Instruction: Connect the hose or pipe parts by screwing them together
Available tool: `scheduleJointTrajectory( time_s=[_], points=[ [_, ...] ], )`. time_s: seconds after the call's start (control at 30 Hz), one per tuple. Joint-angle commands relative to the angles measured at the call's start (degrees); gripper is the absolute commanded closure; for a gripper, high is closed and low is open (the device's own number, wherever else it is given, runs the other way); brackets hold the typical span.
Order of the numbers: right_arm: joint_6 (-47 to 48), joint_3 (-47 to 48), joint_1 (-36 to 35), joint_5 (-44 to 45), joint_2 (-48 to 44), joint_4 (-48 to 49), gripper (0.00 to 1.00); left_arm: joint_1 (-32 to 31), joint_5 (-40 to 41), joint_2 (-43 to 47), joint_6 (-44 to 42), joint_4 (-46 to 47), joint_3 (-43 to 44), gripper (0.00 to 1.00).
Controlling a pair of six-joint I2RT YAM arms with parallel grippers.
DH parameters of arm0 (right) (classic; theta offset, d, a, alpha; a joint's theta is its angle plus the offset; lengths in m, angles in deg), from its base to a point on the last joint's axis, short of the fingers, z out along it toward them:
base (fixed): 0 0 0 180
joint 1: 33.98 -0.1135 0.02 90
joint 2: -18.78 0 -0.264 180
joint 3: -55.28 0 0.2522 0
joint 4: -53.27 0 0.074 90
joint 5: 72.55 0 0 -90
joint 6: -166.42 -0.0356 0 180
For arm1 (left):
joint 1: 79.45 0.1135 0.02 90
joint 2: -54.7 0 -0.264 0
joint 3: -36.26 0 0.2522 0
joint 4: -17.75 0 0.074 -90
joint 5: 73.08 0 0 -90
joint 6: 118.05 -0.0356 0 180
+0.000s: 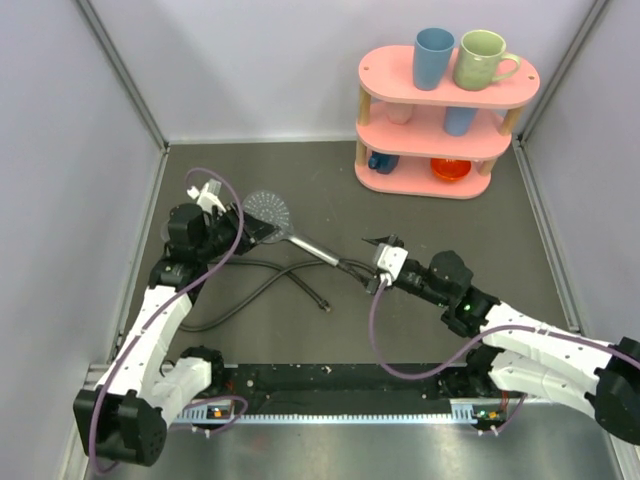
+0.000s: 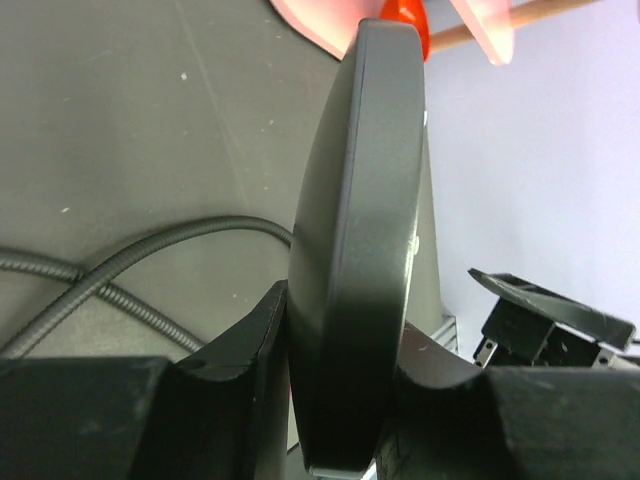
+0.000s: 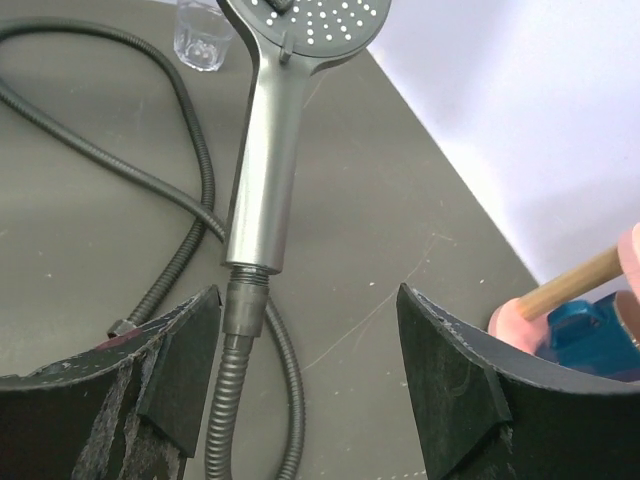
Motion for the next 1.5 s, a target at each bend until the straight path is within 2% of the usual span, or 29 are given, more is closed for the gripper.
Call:
scheduleJointTrajectory(
  time_s=[0.0,0.37,0.47,0.7,0.97,1.13,1.2,1.27,1.4,1.47],
  points=[
    [9.4,0.3,-5.0,6.6,0.3,-0.3,0.31,0.0,5.7,2.7,1.3,-5.4,4.9,1.0],
    [15.5,0.8,-12.3,17.0,9.8,3.2,0.32,0.0,6.0,2.7,3.9,-7.8,6.3,1.0],
    [16.2,1.6,-12.7,17.9,11.6,4.1,0.36,0.0,6.1,3.3,4.5,-8.2,6.3,1.0],
    [16.5,2.2,-13.3,18.7,14.1,8.4,0.54,0.0,5.3,3.3,5.6,-8.4,6.1,1.0],
    [14.2,3.3,-13.2,17.4,17.0,10.8,0.66,0.0,4.9,4.3,6.8,-8.1,5.7,1.0],
    [12.7,3.7,-13.3,17.3,17.1,11.2,0.9,0.0,3.7,4.7,7.8,-7.0,4.7,1.0],
    [10.9,4.4,-13.3,16.6,16.5,10.0,1.0,0.0,2.0,5.0,7.4,-4.1,3.5,1.0],
    [8.9,5.7,-12.6,13.9,15.7,8.5,1.0,0.0,0.1,6.2,3.9,0.0,1.5,1.0],
    [-1.4,9.1,-8.2,4.1,13.8,4.0,1.0,-0.1,-2.0,11.4,0.6,16.4,-6.6,1.0],
    [-4.3,10.6,-5.3,-2.2,14.0,3.6,1.0,0.0,-2.1,14.3,2.7,29.7,-13.2,1.0]
  ],
)
